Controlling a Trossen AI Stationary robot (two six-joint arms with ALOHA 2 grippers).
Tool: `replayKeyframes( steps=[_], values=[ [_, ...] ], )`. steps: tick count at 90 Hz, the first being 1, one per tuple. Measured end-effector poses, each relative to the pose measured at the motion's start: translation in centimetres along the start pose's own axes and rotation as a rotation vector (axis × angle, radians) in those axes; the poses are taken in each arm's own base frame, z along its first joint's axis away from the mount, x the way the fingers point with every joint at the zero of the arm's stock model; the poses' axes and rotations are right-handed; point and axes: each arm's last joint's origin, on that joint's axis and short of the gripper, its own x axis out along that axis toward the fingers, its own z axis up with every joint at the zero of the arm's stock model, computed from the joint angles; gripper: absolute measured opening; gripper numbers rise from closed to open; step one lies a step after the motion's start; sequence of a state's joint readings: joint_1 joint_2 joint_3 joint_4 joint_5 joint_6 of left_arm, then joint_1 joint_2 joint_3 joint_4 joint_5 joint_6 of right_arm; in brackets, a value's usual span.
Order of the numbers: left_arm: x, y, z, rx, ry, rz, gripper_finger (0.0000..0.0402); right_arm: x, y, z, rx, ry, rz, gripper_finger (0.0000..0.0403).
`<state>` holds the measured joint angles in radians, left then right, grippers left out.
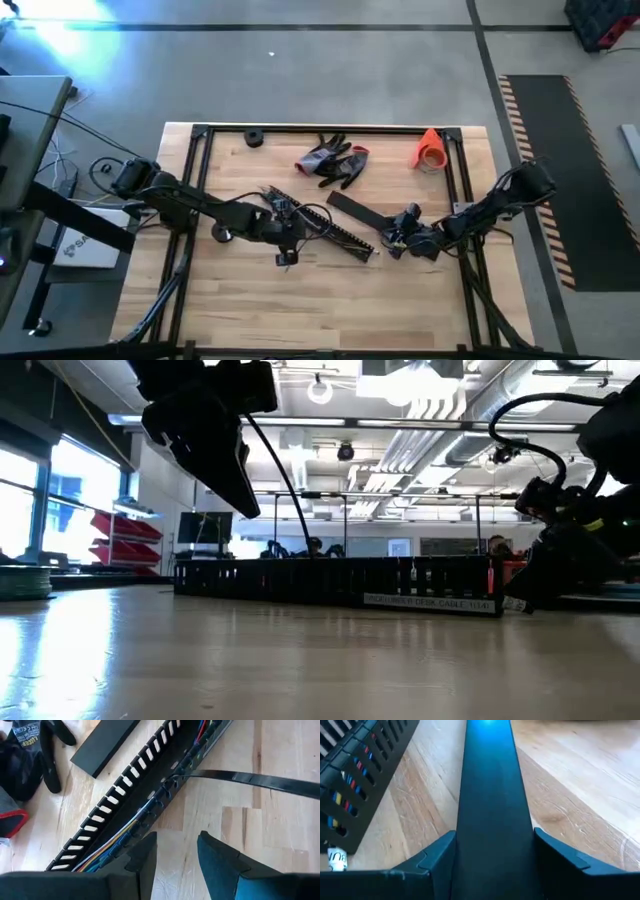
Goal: Ziptie cables
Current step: Close the black cable duct
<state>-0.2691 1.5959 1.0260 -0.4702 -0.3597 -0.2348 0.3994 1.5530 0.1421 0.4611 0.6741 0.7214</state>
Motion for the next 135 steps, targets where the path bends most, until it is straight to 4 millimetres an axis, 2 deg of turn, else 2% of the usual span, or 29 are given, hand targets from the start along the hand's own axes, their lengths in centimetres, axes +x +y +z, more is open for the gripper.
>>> replayKeyframes(
  steps=[19,30,41,57,72,82,94,105,118,135],
  values=[
    [-0.1,-0.3,-0.1,0.010,0.003,-0.015,0.0121,-0.8,1.1,1.5,0.107,-0.016,0.070,0.0207],
    [-0.3,-0.8,-0.2,0.025,0.001,-0.026,0.0121,-1.8,2.7,3.7,0.148,0.004,0.080,0.0207],
    [-0.5,-1.3,-0.3,0.044,-0.003,-0.037,0.0121,-3.2,3.9,5.8,0.131,0.027,-0.003,0.0207],
    [-0.7,-2.0,0.3,0.101,-0.081,-0.052,0.0121,-6.5,5.9,8.8,0.110,0.085,-0.065,0.0207],
    [0.1,-2.8,1.7,0.148,-0.225,-0.120,0.0125,-11.1,7.7,9.9,0.093,0.080,-0.068,0.0207],
    [1.5,-3.3,2.6,0.218,-0.310,-0.191,0.0140,-13.4,8.5,9.2,0.134,0.063,-0.017,0.0207],
    [3.9,-3.7,3.6,0.332,-0.411,-0.236,0.0171,-14.7,8.6,8.3,0.157,-0.023,-0.005,0.0207],
    [6.3,-3.6,5.8,0.379,-0.443,-0.215,0.0206,-15.0,7.8,8.3,0.179,-0.115,-0.058,0.0207],
    [9.1,-3.3,8.7,0.429,-0.412,-0.317,0.0241,-14.8,7.0,8.5,0.163,-0.128,-0.113,0.0207],
    [12.8,-2.6,10.6,0.542,-0.341,-0.314,0.0261,-14.8,6.8,8.6,0.159,-0.122,-0.127,0.0207]
  ],
)
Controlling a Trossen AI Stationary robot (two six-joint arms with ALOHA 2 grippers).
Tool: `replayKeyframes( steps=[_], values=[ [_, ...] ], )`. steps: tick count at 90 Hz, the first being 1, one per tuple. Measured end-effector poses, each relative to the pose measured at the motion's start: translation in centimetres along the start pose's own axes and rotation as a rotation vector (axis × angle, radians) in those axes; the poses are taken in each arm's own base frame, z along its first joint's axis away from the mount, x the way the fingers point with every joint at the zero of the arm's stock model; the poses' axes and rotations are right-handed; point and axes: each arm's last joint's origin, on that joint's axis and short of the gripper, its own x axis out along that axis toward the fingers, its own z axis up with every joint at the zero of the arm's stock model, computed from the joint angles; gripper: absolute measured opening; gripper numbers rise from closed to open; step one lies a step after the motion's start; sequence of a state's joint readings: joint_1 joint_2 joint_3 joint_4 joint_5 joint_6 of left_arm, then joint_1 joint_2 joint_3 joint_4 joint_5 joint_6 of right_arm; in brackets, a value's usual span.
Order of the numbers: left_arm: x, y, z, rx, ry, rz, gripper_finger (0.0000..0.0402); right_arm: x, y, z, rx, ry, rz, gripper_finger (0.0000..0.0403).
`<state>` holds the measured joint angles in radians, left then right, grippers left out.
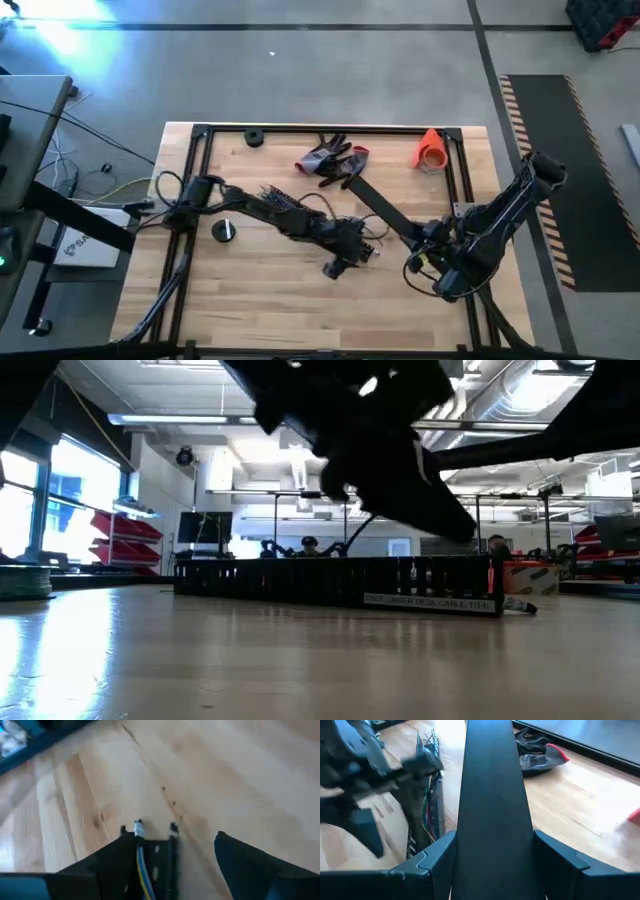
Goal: Ziptie cables
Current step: Close the black cable duct
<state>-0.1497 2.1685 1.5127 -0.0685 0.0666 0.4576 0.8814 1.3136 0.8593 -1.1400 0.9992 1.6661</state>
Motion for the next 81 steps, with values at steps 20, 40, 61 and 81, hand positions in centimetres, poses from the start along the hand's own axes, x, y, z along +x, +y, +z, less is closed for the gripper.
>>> replayKeyframes(
  steps=[20,40,61,81],
  values=[
    [0.9,1.1,-0.2,0.010,0.011,0.012,0.0265,0.0,0.0,0.0,-0.003,0.015,-0.002,0.0207],
    [1.1,1.4,-0.9,-0.042,0.045,0.005,0.0265,0.0,0.0,0.0,-0.007,0.014,-0.002,0.0207],
    [1.7,1.5,-2.3,-0.067,0.095,-0.015,0.0257,0.2,-0.1,-0.3,-0.009,0.095,-0.019,0.0207],
    [1.1,2.1,-3.2,-0.081,0.159,-0.063,0.0204,0.8,-0.1,-1.8,0.020,0.194,0.004,0.0207]
  ],
)
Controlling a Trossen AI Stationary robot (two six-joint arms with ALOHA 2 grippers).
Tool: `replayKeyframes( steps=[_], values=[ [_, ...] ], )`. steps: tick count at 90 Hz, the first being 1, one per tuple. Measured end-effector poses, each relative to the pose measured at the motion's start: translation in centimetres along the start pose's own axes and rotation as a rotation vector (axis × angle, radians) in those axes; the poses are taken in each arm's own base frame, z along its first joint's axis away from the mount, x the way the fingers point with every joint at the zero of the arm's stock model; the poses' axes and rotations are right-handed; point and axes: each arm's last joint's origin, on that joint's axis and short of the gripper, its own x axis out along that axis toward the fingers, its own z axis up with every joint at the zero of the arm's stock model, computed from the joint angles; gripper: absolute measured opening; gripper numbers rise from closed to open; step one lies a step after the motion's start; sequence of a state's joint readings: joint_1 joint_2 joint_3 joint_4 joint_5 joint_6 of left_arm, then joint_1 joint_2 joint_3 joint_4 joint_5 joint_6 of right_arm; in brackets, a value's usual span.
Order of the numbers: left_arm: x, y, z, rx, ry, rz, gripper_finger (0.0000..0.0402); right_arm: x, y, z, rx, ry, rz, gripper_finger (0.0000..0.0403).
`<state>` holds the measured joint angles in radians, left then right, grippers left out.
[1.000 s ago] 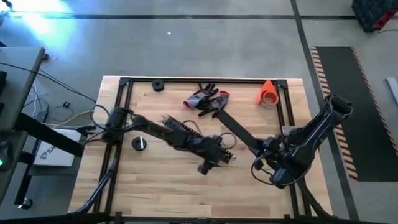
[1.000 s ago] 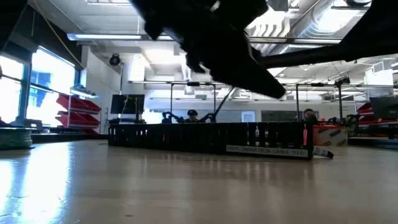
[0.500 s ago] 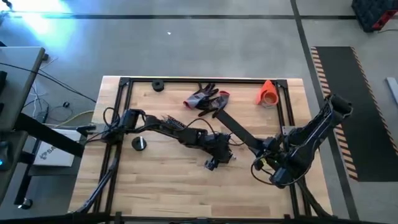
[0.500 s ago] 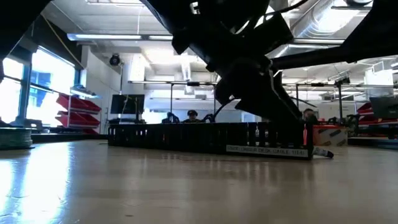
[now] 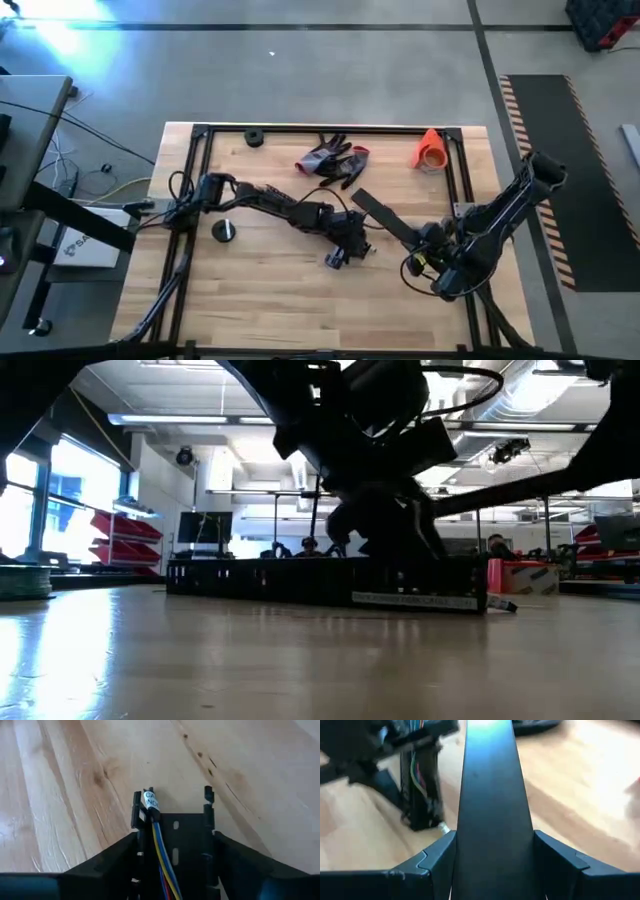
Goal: Ziptie cables
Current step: Close the black cable duct
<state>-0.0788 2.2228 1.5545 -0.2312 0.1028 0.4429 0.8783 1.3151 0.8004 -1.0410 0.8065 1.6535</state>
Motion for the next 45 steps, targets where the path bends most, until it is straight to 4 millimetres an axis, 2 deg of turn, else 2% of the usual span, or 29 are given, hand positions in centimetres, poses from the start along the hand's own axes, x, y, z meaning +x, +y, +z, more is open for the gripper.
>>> replayKeyframes(
  steps=[14,25,45],
  values=[
    [-0.4,0.0,-1.1,-0.016,0.091,-0.086,0.0179,-0.2,0.4,-0.4,0.011,0.015,0.050,0.0207],
    [-1.4,-0.2,-1.8,-0.027,0.183,-0.132,0.0178,-0.5,0.7,-0.8,-0.003,0.045,0.081,0.0207],
    [-3.6,-0.5,-1.9,-0.032,0.282,-0.156,0.0178,-0.9,0.8,-1.2,-0.006,0.036,0.111,0.0207]
  ],
)
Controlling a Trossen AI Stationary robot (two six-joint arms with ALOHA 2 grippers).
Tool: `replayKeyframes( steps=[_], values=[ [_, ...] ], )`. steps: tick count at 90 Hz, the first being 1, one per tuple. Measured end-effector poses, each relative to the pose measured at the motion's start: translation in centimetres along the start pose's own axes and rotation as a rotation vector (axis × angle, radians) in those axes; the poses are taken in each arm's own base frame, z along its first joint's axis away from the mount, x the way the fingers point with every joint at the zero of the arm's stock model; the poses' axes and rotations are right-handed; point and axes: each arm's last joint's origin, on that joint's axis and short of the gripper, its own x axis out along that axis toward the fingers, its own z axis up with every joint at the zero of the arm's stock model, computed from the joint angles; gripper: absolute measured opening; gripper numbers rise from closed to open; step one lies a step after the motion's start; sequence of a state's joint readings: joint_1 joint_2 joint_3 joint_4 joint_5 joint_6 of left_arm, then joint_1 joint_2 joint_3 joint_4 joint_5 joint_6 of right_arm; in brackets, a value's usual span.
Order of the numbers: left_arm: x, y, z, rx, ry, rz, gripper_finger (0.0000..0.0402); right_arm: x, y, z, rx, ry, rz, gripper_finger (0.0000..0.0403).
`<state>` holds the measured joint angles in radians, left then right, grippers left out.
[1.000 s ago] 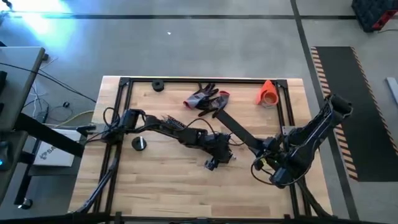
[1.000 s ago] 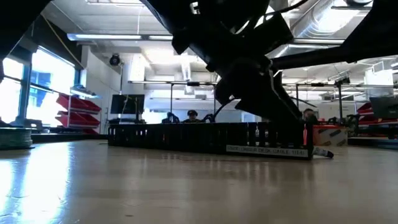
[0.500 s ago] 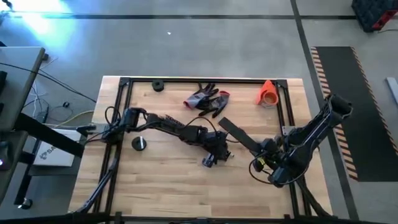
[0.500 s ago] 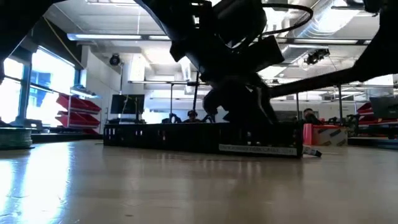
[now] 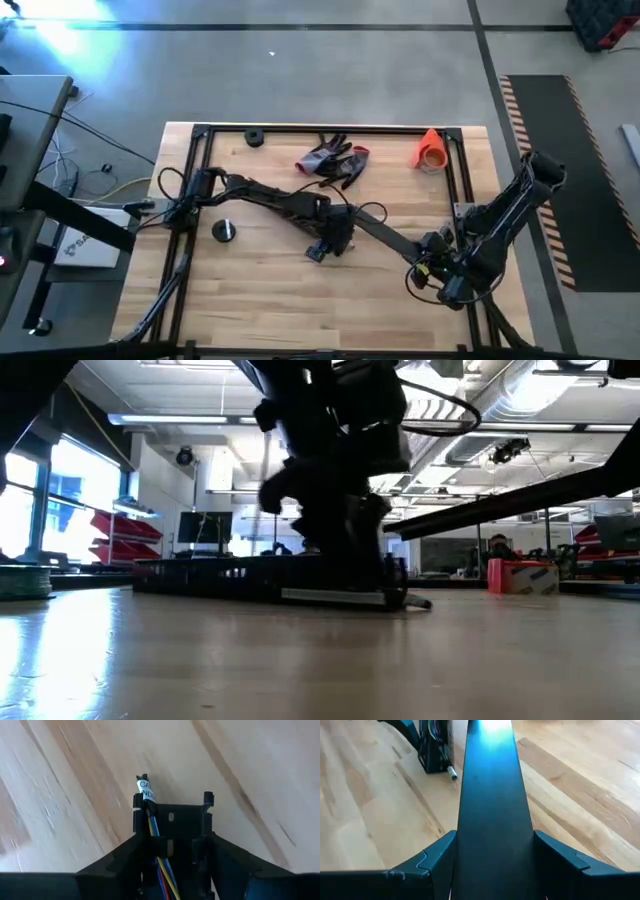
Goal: Ziptie cables
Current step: Close the black cable duct
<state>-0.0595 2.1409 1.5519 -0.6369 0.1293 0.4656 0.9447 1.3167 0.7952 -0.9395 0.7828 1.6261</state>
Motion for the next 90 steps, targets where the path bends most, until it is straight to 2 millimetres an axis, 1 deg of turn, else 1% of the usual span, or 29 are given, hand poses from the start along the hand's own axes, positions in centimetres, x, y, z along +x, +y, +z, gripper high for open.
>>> replayKeyframes(
  steps=[13,25,35,47,55,75,81,90],
  values=[
    [-0.2,-0.2,-0.5,-0.010,0.054,-0.010,0.0178,0.2,0.4,-0.2,-0.006,-0.028,0.009,0.0207],
    [-0.1,-0.6,-0.1,-0.007,0.054,0.027,0.0178,0.4,0.5,-0.4,-0.020,-0.029,0.000,0.0207],
    [-0.2,-0.7,0.7,0.011,0.013,0.116,0.0178,0.4,0.4,-0.4,-0.024,-0.029,-0.003,0.0207],
    [-0.2,-0.3,1.2,-0.025,-0.045,0.153,0.0181,0.4,0.4,-0.3,-0.039,-0.037,-0.008,0.0207],
    [-0.2,-0.1,1.3,-0.029,-0.057,0.159,0.0198,0.4,0.3,-0.3,-0.044,-0.040,-0.014,0.0207],
    [-0.7,0.0,2.2,-0.010,-0.086,0.213,0.0262,0.4,0.2,-0.3,-0.054,-0.048,-0.024,0.0207],
    [-0.7,0.0,2.4,-0.007,-0.097,0.229,0.0271,0.4,0.1,-0.3,-0.059,-0.048,-0.029,0.0207],
    [-0.5,0.1,2.6,-0.024,-0.108,0.275,0.0275,0.4,0.0,-0.2,-0.063,-0.048,-0.041,0.0207]
  ],
)
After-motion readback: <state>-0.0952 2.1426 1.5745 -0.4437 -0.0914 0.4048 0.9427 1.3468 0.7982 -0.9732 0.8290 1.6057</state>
